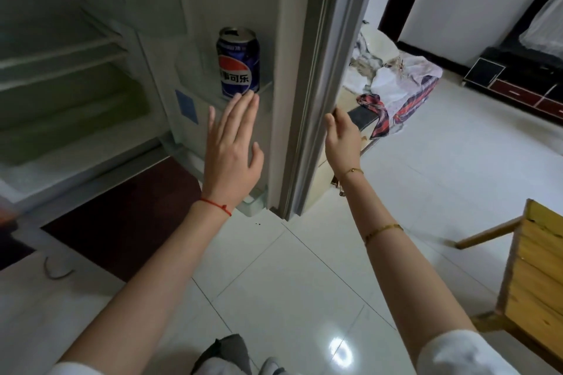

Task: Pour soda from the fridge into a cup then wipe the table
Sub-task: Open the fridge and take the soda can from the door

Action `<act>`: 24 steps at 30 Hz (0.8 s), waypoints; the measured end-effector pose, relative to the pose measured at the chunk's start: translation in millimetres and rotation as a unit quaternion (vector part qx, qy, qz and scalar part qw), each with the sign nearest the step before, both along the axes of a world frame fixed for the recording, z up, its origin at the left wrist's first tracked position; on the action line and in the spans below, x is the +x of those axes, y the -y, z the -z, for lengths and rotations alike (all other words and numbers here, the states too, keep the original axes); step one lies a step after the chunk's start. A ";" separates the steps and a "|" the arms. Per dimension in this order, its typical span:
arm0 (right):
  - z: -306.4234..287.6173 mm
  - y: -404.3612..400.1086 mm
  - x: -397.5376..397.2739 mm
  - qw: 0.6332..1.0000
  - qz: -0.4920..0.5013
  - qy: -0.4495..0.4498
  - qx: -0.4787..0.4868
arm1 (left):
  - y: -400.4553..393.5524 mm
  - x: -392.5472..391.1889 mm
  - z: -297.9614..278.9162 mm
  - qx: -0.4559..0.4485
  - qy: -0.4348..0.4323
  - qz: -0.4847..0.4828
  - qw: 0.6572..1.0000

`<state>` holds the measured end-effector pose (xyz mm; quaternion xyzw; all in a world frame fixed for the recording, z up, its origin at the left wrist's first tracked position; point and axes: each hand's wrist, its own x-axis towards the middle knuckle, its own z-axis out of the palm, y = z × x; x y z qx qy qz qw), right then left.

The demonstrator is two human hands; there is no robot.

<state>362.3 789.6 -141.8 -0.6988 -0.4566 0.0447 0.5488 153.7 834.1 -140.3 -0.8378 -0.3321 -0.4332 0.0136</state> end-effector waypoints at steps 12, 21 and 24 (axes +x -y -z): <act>-5.2 -72.4 103.0 0.999 0.030 -0.003 -0.020 | -45.8 95.4 -1.6 0.039 -0.023 0.014 0.999; -10.3 -129.0 159.6 1.000 0.009 -0.017 -0.023 | -74.9 163.6 -0.1 0.048 -0.054 -0.028 0.997; -9.0 -147.1 177.2 0.999 0.012 -0.016 -0.034 | -85.4 180.4 -0.2 0.049 -0.057 -0.031 0.997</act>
